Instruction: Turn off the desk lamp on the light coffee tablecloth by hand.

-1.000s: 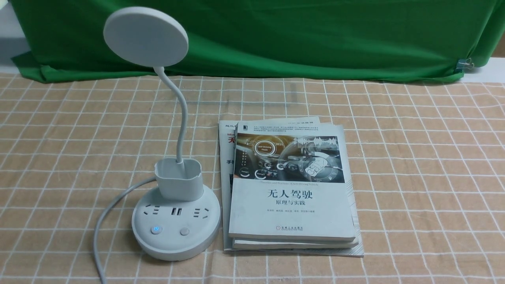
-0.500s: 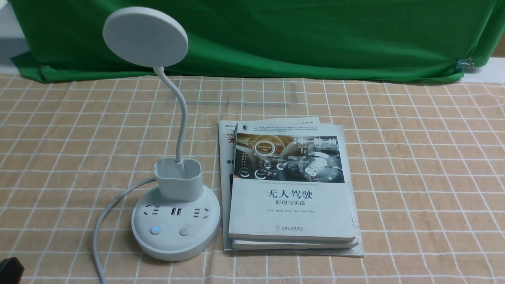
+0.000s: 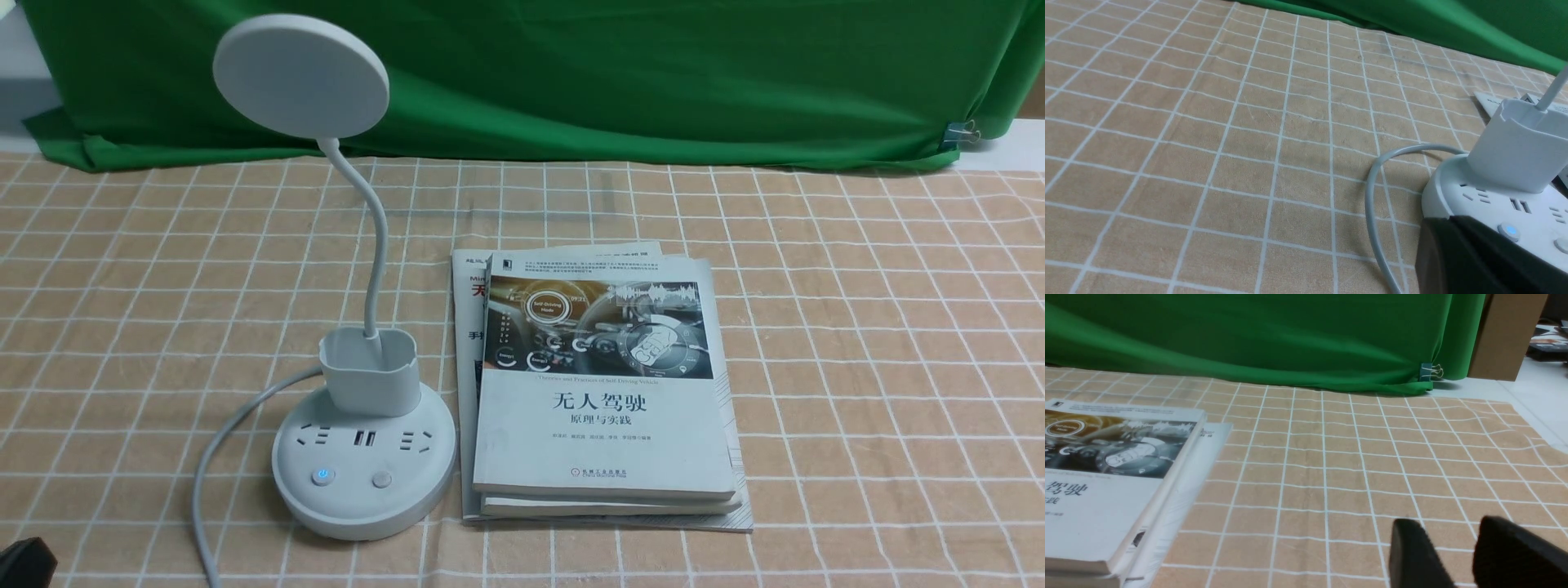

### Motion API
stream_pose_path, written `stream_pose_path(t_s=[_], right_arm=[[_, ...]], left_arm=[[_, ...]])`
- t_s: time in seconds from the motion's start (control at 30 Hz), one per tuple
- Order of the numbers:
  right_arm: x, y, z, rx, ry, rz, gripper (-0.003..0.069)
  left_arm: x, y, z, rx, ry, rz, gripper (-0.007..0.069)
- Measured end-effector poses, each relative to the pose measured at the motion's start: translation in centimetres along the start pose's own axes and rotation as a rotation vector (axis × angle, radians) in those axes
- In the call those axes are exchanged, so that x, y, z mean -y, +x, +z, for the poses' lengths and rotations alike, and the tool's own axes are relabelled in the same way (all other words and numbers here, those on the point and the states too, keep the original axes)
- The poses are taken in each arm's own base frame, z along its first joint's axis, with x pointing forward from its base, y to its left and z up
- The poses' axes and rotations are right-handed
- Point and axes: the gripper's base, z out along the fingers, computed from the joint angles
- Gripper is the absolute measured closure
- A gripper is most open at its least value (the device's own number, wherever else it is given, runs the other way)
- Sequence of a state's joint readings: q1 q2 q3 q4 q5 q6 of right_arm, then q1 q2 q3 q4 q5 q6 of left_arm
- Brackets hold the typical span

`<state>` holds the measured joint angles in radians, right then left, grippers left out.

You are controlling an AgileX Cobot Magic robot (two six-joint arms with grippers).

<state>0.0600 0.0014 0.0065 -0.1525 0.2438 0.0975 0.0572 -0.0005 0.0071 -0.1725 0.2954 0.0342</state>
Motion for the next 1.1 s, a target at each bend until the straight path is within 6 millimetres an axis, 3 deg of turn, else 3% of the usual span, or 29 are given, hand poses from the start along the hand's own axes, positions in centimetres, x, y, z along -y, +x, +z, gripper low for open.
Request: stream_pose_path(t_s=[1.1], right_arm=[[0.00,0.00,0.00,0.000,0.000,0.000,0.0417]], left_arm=[[0.23,0.06,-0.01,-0.008,0.044,0.034,0.0626]])
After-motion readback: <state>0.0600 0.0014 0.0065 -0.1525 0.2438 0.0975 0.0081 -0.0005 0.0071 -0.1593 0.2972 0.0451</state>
